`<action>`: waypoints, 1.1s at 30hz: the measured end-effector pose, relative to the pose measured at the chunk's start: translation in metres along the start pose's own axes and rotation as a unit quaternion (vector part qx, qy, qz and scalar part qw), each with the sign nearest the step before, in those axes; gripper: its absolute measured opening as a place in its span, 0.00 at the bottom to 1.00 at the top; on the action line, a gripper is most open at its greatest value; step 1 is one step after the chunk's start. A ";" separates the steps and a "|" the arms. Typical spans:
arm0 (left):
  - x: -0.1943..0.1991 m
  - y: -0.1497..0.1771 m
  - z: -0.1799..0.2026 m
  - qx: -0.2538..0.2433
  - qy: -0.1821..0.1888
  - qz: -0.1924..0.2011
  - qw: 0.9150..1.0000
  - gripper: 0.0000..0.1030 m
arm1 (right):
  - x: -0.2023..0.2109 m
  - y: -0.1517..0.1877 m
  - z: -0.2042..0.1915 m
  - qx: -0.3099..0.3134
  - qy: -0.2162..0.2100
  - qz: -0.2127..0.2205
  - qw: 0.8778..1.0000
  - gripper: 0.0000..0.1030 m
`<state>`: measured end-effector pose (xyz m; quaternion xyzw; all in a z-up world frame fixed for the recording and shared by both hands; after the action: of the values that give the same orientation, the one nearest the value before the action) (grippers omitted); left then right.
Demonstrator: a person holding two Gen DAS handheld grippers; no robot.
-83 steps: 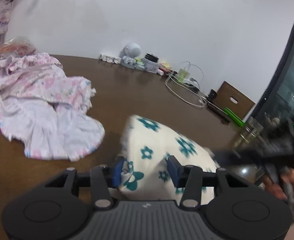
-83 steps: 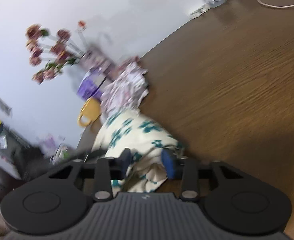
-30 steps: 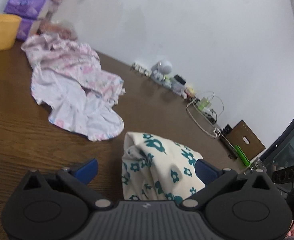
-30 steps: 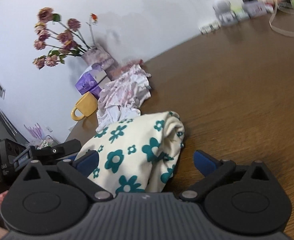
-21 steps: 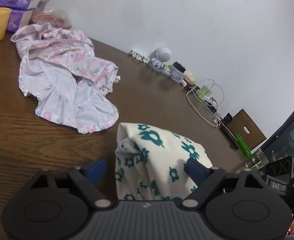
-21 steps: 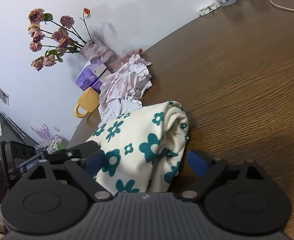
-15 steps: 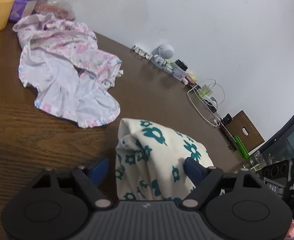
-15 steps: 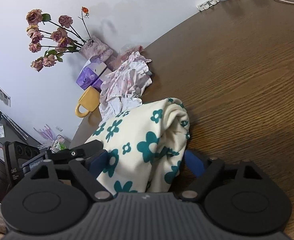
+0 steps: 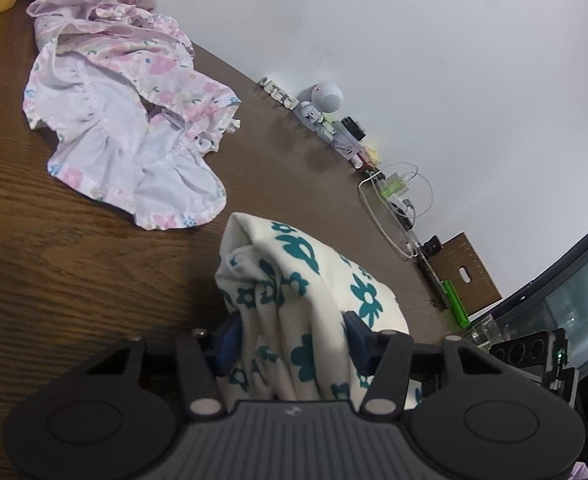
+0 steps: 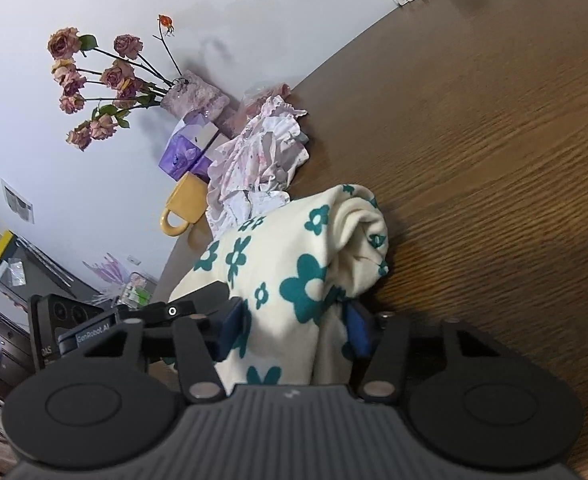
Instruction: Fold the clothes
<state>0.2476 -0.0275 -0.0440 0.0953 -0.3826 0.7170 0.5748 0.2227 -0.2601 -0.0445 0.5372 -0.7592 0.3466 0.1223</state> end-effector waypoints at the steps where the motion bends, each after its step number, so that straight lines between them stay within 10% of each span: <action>1: 0.000 0.000 0.002 0.000 0.004 0.001 1.000 0.50 | 0.000 -0.001 -0.001 0.001 -0.001 0.000 1.000 0.48; 10: -0.010 -0.031 0.018 -0.009 0.015 0.007 1.000 0.48 | 0.006 -0.037 -0.008 0.030 0.014 0.001 0.999 0.46; 19: -0.044 -0.146 0.044 -0.044 -0.009 0.060 0.997 0.49 | 0.008 -0.150 -0.004 0.069 0.043 0.041 0.996 0.45; 33: -0.173 -0.306 -0.014 0.030 -0.095 0.073 0.992 0.49 | -0.093 -0.312 0.121 -0.016 0.025 0.090 0.995 0.45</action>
<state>0.5822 -0.1335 -0.0189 0.1519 -0.4200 0.7556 0.4793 0.5629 -0.3282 -0.0616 0.4558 -0.8066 0.3574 0.1180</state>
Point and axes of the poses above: each gripper's, at about its wrist camera, not at the fingertips, and x roughly against the way its jaws point, z to its right, y to its underside, the point moved 7 cm from there along -x, roughly the way its jaws point, and after that the axes turned 12 degrees about -z, right-handed, at the moved point
